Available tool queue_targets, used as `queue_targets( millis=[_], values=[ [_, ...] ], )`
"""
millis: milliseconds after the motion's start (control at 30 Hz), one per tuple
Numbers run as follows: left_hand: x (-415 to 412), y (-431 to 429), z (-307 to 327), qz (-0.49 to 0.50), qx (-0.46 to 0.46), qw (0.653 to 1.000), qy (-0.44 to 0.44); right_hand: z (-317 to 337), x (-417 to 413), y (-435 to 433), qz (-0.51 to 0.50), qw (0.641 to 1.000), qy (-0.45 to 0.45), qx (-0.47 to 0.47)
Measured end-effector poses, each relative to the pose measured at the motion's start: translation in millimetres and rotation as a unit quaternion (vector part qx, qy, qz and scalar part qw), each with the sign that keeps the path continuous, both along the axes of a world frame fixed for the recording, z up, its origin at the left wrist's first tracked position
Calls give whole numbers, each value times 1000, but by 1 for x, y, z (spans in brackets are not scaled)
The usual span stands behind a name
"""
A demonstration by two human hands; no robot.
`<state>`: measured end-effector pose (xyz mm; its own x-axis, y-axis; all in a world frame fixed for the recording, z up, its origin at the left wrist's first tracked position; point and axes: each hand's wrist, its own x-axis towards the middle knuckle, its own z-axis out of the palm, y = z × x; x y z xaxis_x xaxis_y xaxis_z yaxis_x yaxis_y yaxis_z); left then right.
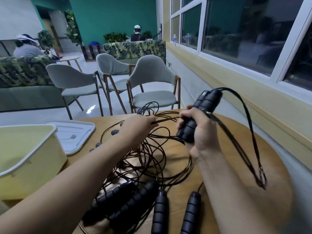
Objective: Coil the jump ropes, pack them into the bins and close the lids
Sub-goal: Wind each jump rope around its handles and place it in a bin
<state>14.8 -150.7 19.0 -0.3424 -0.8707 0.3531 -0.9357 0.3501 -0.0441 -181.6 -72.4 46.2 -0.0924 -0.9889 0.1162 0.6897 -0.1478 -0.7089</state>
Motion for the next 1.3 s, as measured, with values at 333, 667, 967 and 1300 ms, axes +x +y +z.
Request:
queue_targets(
  millis=[333, 667, 967, 1300],
  values=[
    [2, -5, -3, 49, 20, 997, -64, -6, -5, -14, -11, 1000, 6, 23],
    [-8, 5, 4, 53, 29, 988, -145, -32, 41, -17, 89, 993, 48, 53],
    [10, 3, -9, 29, 28, 997, -60, -26, 31, -25, 62, 995, 29, 66],
    [39, 0, 1, 32, 30, 999, -19, 10, -6, -16, 29, 999, 8, -40]
  ],
)
